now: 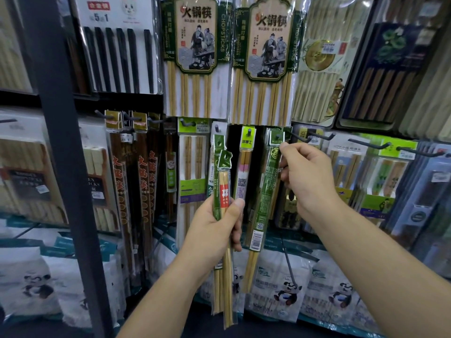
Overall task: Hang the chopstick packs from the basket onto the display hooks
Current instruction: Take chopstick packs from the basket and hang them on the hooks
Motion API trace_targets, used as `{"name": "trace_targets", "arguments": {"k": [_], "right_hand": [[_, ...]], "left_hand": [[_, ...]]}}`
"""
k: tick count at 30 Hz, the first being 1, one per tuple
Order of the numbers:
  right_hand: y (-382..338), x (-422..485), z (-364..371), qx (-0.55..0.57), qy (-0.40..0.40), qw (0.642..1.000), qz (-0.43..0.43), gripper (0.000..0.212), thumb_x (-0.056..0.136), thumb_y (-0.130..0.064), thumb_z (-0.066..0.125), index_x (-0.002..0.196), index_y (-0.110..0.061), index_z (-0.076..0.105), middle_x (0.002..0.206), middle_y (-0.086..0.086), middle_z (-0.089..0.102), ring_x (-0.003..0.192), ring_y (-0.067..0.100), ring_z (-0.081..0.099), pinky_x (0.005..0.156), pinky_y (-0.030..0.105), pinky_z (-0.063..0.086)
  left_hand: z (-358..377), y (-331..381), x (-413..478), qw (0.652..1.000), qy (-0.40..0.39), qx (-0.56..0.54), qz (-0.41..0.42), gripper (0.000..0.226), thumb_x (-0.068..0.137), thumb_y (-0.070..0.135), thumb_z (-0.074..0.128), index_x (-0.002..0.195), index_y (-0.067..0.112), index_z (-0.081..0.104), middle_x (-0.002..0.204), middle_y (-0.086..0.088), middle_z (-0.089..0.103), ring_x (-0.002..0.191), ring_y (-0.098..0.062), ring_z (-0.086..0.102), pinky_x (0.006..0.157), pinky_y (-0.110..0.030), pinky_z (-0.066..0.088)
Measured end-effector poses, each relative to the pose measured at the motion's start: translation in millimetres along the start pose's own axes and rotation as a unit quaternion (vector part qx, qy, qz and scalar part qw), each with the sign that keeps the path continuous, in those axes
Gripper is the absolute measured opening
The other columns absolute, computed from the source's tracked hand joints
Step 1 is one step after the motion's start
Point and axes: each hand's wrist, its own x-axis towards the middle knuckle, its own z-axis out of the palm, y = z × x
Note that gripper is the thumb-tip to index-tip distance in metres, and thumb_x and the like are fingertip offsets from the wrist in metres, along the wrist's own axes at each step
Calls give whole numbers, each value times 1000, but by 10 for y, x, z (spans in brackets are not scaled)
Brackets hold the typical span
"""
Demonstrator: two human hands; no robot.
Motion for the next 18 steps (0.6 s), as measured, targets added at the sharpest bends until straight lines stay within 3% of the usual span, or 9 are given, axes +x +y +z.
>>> {"name": "trace_targets", "arguments": {"k": [5,7,9,11,13,16,18], "right_hand": [[68,43,13,-15,8,1000,0,38,99,-26,63,62,-19,63,63,0,52,54,11,47,54,17,43],[113,77,27,-42,18,999,-6,35,99,-27,63,71,-6,63,66,5,53,57,15,47,70,23,48],[152,112,37,-69,27,997,-21,39,99,-31,63,78,1,63,69,11,56,60,15,48,74,28,49],[169,137,41,-97,31,994,-39,42,99,-35,62,80,2,63,71,18,58,58,13,48,68,29,47],[185,150,32,-109,36,992,-44,43,99,-37,63,77,0,60,64,11,54,57,14,47,66,33,50],[207,96,9,-110,47,992,-33,39,98,-40,64,71,-13,55,60,-4,48,61,15,50,71,39,54],[208,3,4,-102,34,994,-36,38,98,-40,63,72,-13,57,58,-4,51,58,12,50,61,31,50]], "left_hand": [[11,37,-23,999,-13,-45,-26,27,82,54,73,80,32,57,63,6,50,46,-11,40,40,-23,36],[8,44,-18,996,-9,-78,-46,38,87,59,69,92,23,55,65,5,49,46,-10,36,38,-21,31],[-1,42,-10,992,-9,-112,-60,36,99,51,59,96,16,48,67,2,50,46,-10,37,38,-22,30],[-1,46,-15,991,-13,-122,-60,23,106,36,52,98,16,43,69,0,52,47,-12,38,38,-23,30],[4,55,-18,993,-9,-106,-53,16,108,29,49,102,15,44,69,1,56,48,-12,43,39,-24,34],[21,55,-20,997,-7,-75,-27,16,108,30,50,106,14,50,73,-1,64,53,-13,54,45,-27,46],[28,61,-27,998,-13,-65,-7,17,106,32,52,105,16,55,76,-2,67,58,-15,60,49,-28,51]]}}
